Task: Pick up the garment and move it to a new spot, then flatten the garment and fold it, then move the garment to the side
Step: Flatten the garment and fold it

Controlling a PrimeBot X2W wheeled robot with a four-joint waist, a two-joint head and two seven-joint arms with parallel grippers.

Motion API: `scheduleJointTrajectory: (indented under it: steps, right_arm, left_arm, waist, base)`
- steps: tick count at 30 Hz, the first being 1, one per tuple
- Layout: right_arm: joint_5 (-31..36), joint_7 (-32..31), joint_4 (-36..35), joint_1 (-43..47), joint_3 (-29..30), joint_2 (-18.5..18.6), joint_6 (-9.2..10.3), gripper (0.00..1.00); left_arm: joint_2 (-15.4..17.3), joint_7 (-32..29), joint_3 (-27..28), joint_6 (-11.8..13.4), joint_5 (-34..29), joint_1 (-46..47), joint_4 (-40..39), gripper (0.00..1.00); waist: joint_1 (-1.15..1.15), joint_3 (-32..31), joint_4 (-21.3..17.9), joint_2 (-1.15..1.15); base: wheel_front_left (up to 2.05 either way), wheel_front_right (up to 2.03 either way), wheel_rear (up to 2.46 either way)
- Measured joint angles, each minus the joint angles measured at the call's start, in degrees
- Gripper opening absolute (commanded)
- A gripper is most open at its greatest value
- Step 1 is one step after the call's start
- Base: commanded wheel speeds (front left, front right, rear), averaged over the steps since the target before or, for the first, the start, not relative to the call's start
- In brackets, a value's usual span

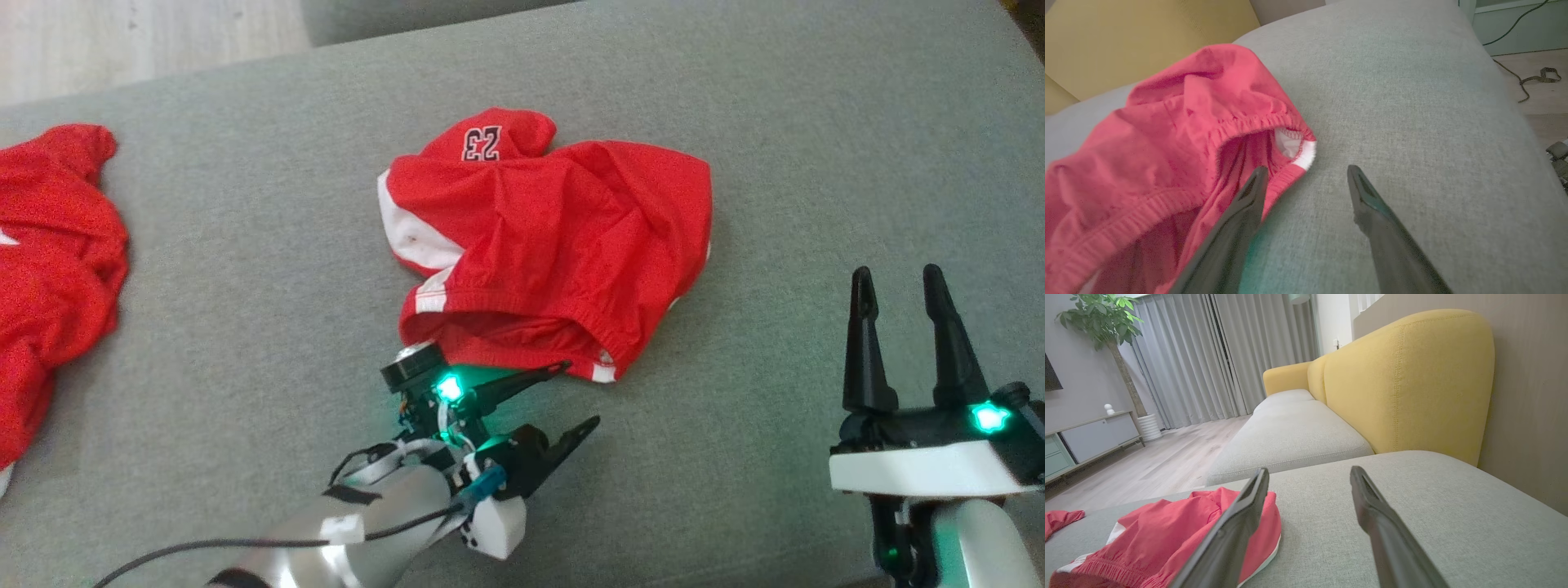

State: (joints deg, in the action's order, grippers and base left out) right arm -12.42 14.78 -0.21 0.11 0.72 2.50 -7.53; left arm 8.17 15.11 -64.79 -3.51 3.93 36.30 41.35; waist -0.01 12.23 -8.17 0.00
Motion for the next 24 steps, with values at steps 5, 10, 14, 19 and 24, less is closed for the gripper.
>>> scheduleJointTrajectory:
  steps: [5,10,14,19,24]
  right_arm:
    - [0.0,0.0,-0.1,-0.1,0.0,0.0,0.00,1.00]
    - [0.4,0.0,-0.2,-0.5,0.1,0.0,0.00,1.00]
    - [0.4,0.0,-0.3,-0.8,0.0,0.0,0.00,1.00]
    - [0.4,0.0,-0.2,-0.8,0.0,0.0,0.00,1.00]
    - [0.4,0.0,0.2,-0.8,0.0,0.0,0.00,1.00]
  left_arm:
    - [-2.2,0.0,-0.1,0.0,0.2,1.7,4.0,1.00]
    - [-3.5,0.0,-0.2,-0.1,0.2,4.9,8.3,1.00]
    - [-4.2,0.0,-0.3,-0.6,0.7,5.8,9.3,0.51]
    - [-4.4,0.0,-0.8,-0.7,0.9,5.8,8.2,0.00]
    - [-4.4,0.0,-0.3,-2.5,3.9,5.5,3.7,0.00]
  waist:
    - [0.01,1.4,-1.1,0.00]
    - [0.01,3.3,-2.2,0.00]
    - [0.01,4.0,-2.8,0.00]
    - [0.02,3.7,-3.1,0.00]
    - [0.01,2.1,-3.3,0.00]
  base:
    - [0.00,0.00,0.00]
    - [0.00,0.00,0.00]
    - [0.00,0.00,0.00]
    - [0.00,0.00,0.00]
    - [0.00,0.00,0.00]
